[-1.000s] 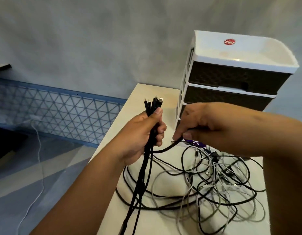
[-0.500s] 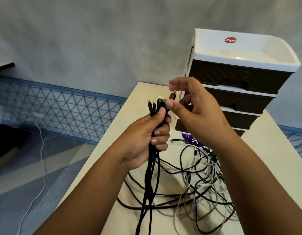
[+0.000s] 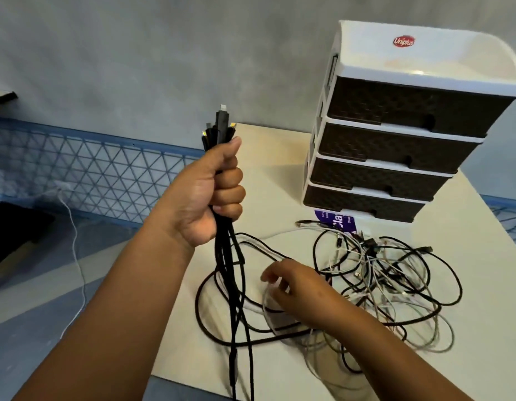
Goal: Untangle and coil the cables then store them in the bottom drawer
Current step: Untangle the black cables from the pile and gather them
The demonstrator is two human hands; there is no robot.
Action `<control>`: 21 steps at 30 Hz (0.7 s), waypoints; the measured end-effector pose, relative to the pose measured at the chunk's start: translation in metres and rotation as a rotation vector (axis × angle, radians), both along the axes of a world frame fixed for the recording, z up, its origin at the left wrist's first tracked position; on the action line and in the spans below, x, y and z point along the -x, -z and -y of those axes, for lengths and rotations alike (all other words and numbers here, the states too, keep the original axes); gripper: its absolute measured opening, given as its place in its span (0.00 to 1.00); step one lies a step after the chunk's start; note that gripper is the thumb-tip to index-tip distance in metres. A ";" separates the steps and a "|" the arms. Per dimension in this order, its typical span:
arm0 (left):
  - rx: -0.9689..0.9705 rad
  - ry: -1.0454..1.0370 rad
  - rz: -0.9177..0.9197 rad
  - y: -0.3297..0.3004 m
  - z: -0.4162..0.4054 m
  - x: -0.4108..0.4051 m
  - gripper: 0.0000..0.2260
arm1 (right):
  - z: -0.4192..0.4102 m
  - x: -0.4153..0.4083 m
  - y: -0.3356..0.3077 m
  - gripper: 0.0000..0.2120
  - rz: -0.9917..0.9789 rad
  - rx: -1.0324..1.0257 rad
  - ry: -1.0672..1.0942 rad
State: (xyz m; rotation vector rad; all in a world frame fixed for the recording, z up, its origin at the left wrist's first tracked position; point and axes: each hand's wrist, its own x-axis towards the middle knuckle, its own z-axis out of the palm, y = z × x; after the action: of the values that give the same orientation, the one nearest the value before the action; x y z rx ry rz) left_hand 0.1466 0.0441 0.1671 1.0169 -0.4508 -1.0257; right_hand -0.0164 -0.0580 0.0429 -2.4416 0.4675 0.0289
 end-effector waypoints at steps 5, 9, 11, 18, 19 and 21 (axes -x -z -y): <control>-0.006 -0.016 0.014 0.002 -0.014 -0.014 0.21 | -0.015 0.011 0.003 0.08 -0.183 0.152 -0.259; -0.019 -0.012 0.025 0.007 -0.017 -0.019 0.20 | -0.023 0.020 0.003 0.10 -0.243 0.323 -0.284; -0.024 -0.005 0.023 0.010 -0.016 -0.020 0.20 | -0.025 0.022 0.002 0.12 -0.246 0.366 -0.277; -0.136 0.024 0.231 0.018 -0.010 -0.006 0.16 | -0.009 0.021 -0.057 0.07 0.130 0.417 0.124; -0.155 0.070 0.290 0.018 -0.009 0.000 0.13 | -0.007 0.020 -0.070 0.06 0.214 0.403 0.170; -0.201 0.187 0.400 0.018 -0.006 0.014 0.17 | -0.003 0.016 -0.093 0.06 0.381 0.366 0.225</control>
State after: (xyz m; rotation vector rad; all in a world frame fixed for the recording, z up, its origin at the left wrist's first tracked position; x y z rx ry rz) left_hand 0.1330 0.0502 0.1490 1.3891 -0.7928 -1.0489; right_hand -0.0322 -0.0552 0.1363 -2.6410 0.6098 -0.6572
